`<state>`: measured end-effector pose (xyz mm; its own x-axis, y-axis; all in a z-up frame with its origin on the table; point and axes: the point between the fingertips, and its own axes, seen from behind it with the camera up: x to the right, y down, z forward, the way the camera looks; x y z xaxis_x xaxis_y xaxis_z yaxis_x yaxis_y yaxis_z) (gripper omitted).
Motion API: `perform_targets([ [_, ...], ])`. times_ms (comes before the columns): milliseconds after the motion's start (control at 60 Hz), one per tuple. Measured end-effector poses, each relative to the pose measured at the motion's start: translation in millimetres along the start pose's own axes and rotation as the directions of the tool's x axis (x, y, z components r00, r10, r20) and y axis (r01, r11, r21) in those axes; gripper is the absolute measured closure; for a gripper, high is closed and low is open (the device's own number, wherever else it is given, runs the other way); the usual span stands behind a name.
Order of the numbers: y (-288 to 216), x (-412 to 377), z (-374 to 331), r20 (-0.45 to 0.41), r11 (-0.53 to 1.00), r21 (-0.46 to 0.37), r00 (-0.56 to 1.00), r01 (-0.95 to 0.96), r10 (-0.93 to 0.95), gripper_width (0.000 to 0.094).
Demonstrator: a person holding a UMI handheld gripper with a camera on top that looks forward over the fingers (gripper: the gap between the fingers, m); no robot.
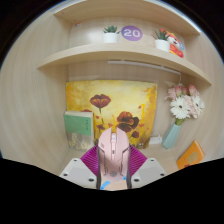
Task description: Arrange mouse
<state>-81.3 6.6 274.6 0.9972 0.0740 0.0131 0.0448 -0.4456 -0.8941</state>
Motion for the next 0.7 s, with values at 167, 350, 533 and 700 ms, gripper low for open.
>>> perform_targets([
  [167,83,64,6,-0.050,0.991,-0.124,0.998,-0.055,0.049,0.0594],
  [350,212,67,34,-0.028,0.942,-0.334,1.000,-0.010,0.001,0.0592],
  [533,268,49,50,-0.005,0.914,-0.406,1.000,-0.028,0.029,0.0593],
  [700,299,49,50,-0.011,0.888,-0.459,1.000,0.010,-0.018,0.0579],
])
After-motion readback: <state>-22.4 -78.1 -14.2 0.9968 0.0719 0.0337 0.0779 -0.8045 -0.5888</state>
